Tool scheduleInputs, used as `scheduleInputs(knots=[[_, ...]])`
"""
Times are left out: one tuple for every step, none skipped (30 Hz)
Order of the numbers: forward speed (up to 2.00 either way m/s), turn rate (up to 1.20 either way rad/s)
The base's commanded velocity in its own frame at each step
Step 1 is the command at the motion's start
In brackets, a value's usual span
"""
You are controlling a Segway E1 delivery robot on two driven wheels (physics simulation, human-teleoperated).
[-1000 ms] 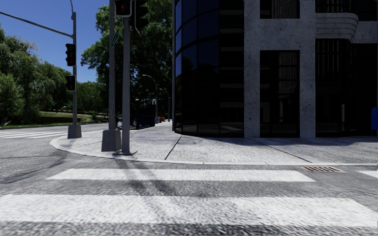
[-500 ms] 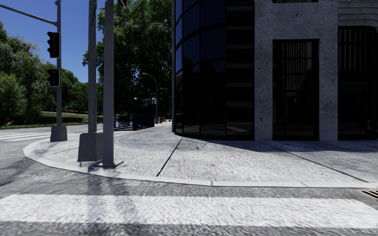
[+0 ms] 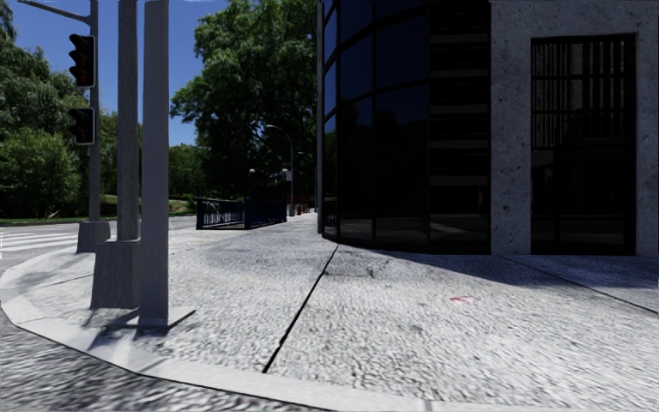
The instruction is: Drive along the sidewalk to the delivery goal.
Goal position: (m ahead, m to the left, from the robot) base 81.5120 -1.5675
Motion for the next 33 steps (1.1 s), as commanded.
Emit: scheduleInputs(knots=[[2.0,0.35],[2.0,0.35],[2.0,0.35],[2.0,0.35],[2.0,0.35],[2.0,0.34],[2.0,0.34],[2.0,0.17],[2.0,0.0],[2.0,0.0],[2.0,0.0],[2.0,0.0],[2.0,0.0],[2.0,0.0],[2.0,0.0],[2.0,0.0],[2.0,0.0],[2.0,0.0],[2.0,0.0],[2.0,0.0],[2.0,0.0],[2.0,0.0],[2.0,0.0],[2.0,0.0],[2.0,0.0],[2.0,0.0],[2.0,0.05],[2.0,0.05],[2.0,0.1],[2.0,0.16],[2.0,0.2],[2.0,0.26],[2.0,0.26]])
